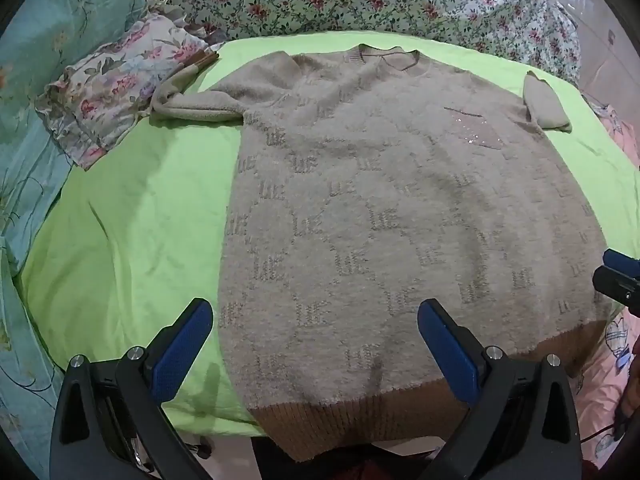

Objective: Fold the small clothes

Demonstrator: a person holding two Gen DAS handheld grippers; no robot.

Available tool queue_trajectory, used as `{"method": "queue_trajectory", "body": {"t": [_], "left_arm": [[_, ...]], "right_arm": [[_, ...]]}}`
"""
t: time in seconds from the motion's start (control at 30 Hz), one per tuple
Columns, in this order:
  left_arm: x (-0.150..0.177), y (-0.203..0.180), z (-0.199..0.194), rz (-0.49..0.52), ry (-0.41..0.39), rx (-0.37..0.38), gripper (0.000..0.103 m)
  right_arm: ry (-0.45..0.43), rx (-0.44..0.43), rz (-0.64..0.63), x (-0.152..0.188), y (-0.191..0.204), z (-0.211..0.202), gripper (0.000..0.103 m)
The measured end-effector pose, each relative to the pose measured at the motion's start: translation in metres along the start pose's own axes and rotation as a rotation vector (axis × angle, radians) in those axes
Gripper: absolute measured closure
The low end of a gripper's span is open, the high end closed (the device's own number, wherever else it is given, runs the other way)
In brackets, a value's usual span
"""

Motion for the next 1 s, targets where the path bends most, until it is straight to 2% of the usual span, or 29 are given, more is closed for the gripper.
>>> {"method": "queue_trajectory", "body": {"t": [0.43, 1.0], "left_arm": [[-0.007, 0.0, -0.013, 0.019, -0.026, -0.016, 0.0], [-0.003, -0.004, -0.012, 0.007, -0.001, 0.01, 0.0]], "right_arm": [[-0.004, -0.016, -0.01, -0.002, -0.004, -0.006, 0.0], [-0.018, -0.018, -0.009, -0.004, -0.001, -0.009, 0.0]]}}
Point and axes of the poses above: each gripper's, at about its wrist camera, not at the fingertips, and z roughly the way its jaws point, y to its left, x to its underside, the point moved 10 cm from there along z, roughly the way its jaws point, and after that the axes turned 9 degrees about -x, right-handed, at the moved point
